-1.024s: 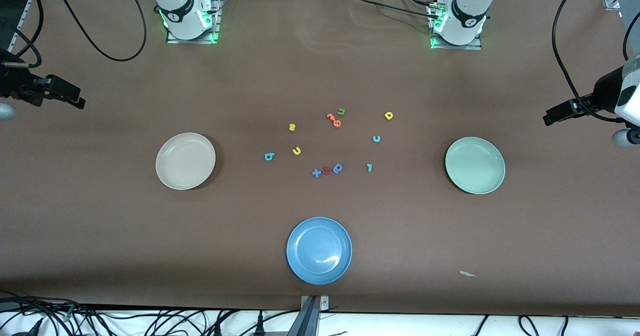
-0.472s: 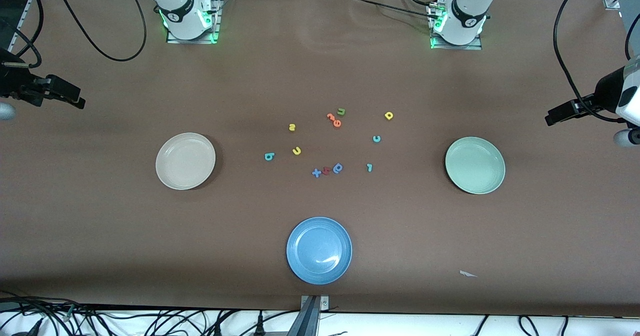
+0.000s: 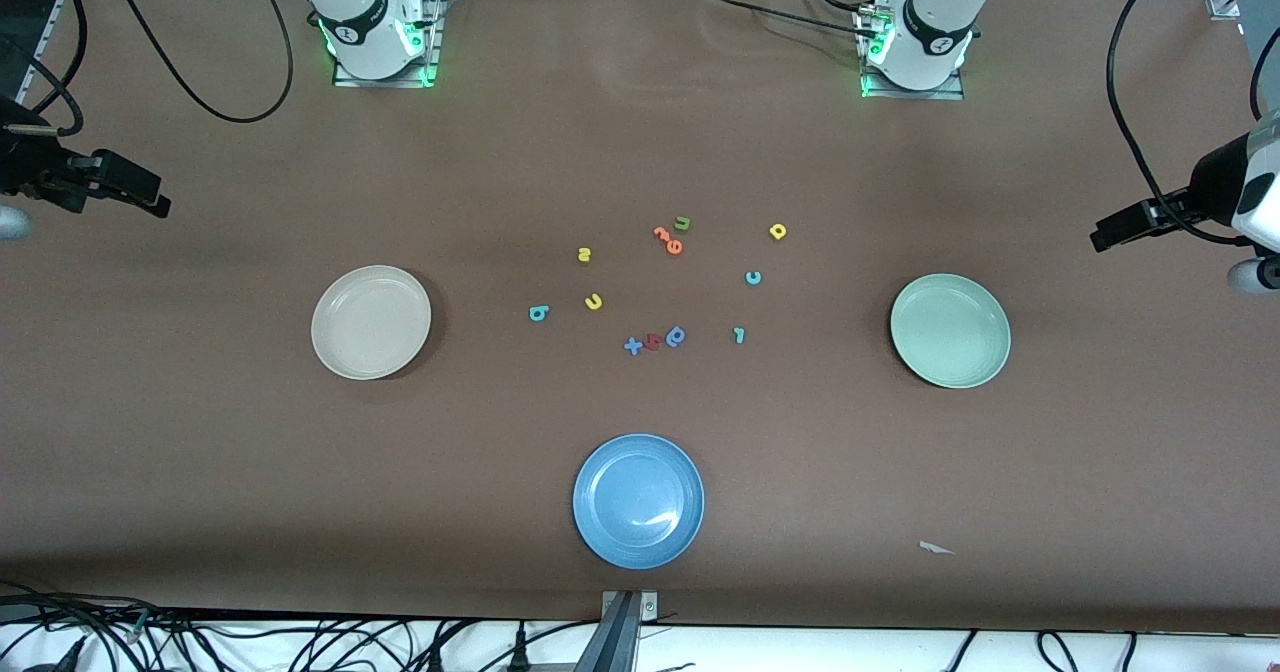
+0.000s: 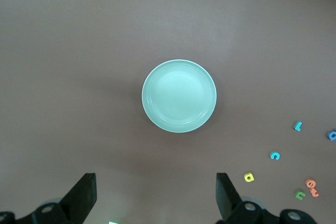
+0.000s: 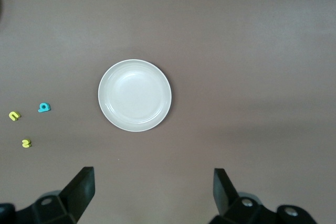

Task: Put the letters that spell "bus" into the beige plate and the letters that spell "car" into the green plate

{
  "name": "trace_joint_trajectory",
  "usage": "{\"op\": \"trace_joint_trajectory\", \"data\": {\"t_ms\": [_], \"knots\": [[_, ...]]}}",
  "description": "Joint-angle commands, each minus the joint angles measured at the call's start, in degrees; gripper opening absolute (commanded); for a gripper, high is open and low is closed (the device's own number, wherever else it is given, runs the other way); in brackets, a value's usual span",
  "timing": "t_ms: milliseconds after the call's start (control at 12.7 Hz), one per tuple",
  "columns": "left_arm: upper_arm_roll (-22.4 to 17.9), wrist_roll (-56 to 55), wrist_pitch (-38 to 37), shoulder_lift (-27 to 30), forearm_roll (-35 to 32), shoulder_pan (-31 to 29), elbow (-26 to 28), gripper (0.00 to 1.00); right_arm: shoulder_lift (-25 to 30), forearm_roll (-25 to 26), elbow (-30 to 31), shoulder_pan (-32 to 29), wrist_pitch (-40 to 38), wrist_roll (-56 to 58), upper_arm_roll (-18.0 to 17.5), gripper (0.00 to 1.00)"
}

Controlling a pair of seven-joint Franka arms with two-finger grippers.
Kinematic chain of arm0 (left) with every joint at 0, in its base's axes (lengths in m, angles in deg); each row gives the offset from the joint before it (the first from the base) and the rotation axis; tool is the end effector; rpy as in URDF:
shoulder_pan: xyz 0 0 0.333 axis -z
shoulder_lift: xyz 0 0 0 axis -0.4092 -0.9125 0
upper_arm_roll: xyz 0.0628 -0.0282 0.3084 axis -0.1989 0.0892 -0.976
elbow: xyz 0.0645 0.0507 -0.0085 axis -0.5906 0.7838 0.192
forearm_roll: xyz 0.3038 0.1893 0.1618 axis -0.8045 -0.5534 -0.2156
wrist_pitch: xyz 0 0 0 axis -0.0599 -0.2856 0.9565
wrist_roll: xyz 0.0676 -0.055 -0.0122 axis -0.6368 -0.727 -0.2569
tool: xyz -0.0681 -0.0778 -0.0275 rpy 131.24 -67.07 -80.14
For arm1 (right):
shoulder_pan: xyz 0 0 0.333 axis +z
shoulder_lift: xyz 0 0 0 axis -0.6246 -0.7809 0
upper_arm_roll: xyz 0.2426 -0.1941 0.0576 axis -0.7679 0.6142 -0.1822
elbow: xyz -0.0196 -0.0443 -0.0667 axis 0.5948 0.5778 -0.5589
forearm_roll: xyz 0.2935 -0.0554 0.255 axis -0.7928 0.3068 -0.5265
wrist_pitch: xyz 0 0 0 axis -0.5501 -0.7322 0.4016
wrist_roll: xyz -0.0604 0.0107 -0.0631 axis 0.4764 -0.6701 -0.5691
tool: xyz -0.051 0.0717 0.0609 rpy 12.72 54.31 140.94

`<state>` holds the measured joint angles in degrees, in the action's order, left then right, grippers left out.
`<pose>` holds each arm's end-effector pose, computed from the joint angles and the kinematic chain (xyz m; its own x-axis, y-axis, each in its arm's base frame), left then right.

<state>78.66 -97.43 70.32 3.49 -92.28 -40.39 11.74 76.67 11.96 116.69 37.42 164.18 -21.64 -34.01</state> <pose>0.5894 0.0118 0.5860 0.9521 0.2803 -0.1226 0.2780 -0.9599 -0.0355 0.5692 -0.0167 0.5980 0.9977 -0.0569 -0.0376 -0.0575 -0.9982 -0.0153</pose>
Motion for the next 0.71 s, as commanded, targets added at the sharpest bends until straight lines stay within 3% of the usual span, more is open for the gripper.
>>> {"op": "trace_joint_trajectory", "data": {"t_ms": [0, 630], "knots": [[0.3, -0.4, -0.4, 0.4, -1.4, -0.2, 0.1, 1.0, 0.4, -0.1, -0.5, 0.2, -0.9, -0.6, 0.1, 1.0], [0.5, -1.2, -0.5, 0.4, -1.3, 0.1, 0.1, 1.0, 0.3, -0.1, -0.4, 0.2, -0.9, -0.6, 0.2, 1.0]]}}
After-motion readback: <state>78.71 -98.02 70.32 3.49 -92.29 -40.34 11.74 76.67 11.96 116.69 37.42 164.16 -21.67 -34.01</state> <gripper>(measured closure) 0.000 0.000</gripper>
